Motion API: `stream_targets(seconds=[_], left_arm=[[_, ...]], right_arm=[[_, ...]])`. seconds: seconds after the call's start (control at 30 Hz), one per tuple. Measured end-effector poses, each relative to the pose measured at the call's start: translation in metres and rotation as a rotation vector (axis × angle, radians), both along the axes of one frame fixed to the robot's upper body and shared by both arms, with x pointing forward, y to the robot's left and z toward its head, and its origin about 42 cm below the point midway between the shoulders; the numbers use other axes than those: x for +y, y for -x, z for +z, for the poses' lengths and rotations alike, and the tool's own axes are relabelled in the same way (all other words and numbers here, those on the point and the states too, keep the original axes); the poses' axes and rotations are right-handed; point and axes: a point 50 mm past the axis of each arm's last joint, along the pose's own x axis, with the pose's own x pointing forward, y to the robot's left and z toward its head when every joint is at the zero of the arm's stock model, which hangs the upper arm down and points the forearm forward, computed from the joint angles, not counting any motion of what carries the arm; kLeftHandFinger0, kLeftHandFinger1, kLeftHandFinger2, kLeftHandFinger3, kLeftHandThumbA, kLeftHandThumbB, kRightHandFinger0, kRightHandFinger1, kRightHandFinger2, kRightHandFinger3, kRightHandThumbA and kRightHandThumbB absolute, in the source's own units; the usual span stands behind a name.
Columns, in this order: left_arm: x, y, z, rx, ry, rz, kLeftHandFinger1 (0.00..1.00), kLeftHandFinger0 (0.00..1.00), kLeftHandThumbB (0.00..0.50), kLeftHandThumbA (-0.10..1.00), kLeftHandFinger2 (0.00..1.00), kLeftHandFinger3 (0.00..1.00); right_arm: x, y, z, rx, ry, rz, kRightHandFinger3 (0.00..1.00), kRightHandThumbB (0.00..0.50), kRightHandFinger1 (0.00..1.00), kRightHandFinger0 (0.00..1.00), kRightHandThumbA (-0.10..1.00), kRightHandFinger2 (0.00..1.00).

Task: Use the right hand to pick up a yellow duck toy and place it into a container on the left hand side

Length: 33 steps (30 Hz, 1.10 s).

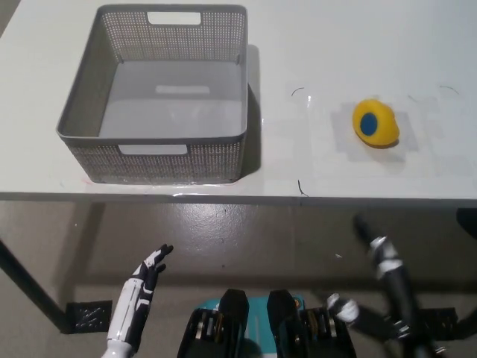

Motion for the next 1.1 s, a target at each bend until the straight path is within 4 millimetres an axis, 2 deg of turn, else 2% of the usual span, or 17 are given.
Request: stream_targets(seconds=[0.1,0.13,0.3,0.37,0.43,0.47,0.5,0.6,0.7,0.77,0.8,0.9,0.97,1.03,1.1], left_arm=[[0.000,-0.004,0.004,-0.016,-0.001,0.000,1.00,1.00,0.500,1.00,1.00,1.00],[0.000,-0.005,0.004,-0.021,-0.001,-0.001,1.00,1.00,0.500,1.00,1.00,1.00],[0.000,-0.006,0.005,-0.026,0.002,-0.002,1.00,1.00,0.500,1.00,1.00,1.00],[0.000,-0.006,0.006,-0.028,0.002,-0.003,1.00,1.00,0.500,1.00,1.00,1.00],[0.000,-0.006,0.006,-0.029,0.001,-0.003,1.00,1.00,0.500,1.00,1.00,1.00],[0.000,-0.006,0.006,-0.029,0.001,-0.003,1.00,1.00,0.500,1.00,1.00,1.00],[0.000,-0.006,0.006,-0.028,0.001,-0.003,1.00,1.00,0.500,1.00,1.00,1.00],[0.000,-0.006,0.006,-0.028,0.001,-0.003,1.00,1.00,0.500,1.00,1.00,1.00],[0.001,-0.006,0.005,-0.027,0.000,-0.002,1.00,1.00,0.500,1.00,1.00,1.00],[0.001,-0.006,0.005,-0.027,0.000,-0.003,1.00,1.00,0.500,1.00,1.00,1.00],[0.001,-0.006,0.005,-0.027,0.000,-0.003,1.00,1.00,0.500,1.00,1.00,1.00],[0.001,-0.006,0.005,-0.025,-0.002,-0.003,1.00,1.00,0.500,1.00,1.00,1.00],[0.001,-0.005,0.005,-0.025,-0.002,-0.003,1.00,1.00,0.500,1.00,1.00,1.00],[0.001,-0.005,0.005,-0.024,-0.003,-0.003,1.00,1.00,0.500,1.00,1.00,1.00],[0.001,-0.005,0.005,-0.024,-0.003,-0.004,1.00,1.00,0.500,1.00,1.00,1.00]], right_arm=[[-0.021,-0.009,0.036,-0.127,0.069,-0.036,1.00,0.334,1.00,1.00,0.91,1.00],[-0.027,-0.012,0.048,-0.164,0.101,-0.047,1.00,0.359,1.00,1.00,0.94,1.00],[-0.054,-0.038,0.101,-0.291,0.256,-0.121,1.00,0.368,1.00,1.00,0.92,1.00],[-0.061,-0.052,0.120,-0.317,0.302,-0.147,1.00,0.403,1.00,1.00,0.99,1.00],[-0.064,-0.067,0.137,-0.326,0.353,-0.167,1.00,0.418,1.00,1.00,0.99,1.00],[-0.065,-0.074,0.146,-0.334,0.374,-0.173,1.00,0.452,1.00,1.00,1.00,1.00],[-0.066,-0.082,0.154,-0.335,0.397,-0.181,1.00,0.466,1.00,1.00,1.00,1.00],[-0.072,-0.108,0.176,-0.320,0.479,-0.206,1.00,0.473,1.00,1.00,1.00,1.00],[-0.076,-0.134,0.192,-0.282,0.559,-0.224,1.00,0.460,1.00,1.00,1.00,1.00],[-0.077,-0.161,0.205,-0.231,0.639,-0.233,1.00,0.443,1.00,1.00,1.00,1.00],[-0.077,-0.165,0.207,-0.222,0.651,-0.234,1.00,0.456,1.00,1.00,1.00,1.00],[-0.074,-0.201,0.220,-0.139,0.754,-0.231,1.00,0.475,1.00,1.00,1.00,1.00],[-0.072,-0.216,0.226,-0.106,0.796,-0.230,1.00,0.491,1.00,1.00,1.00,1.00],[-0.067,-0.239,0.235,-0.044,0.867,-0.222,1.00,0.492,1.00,1.00,1.00,1.00],[-0.065,-0.249,0.238,-0.016,0.896,-0.218,1.00,0.465,1.00,1.00,1.00,1.00]])
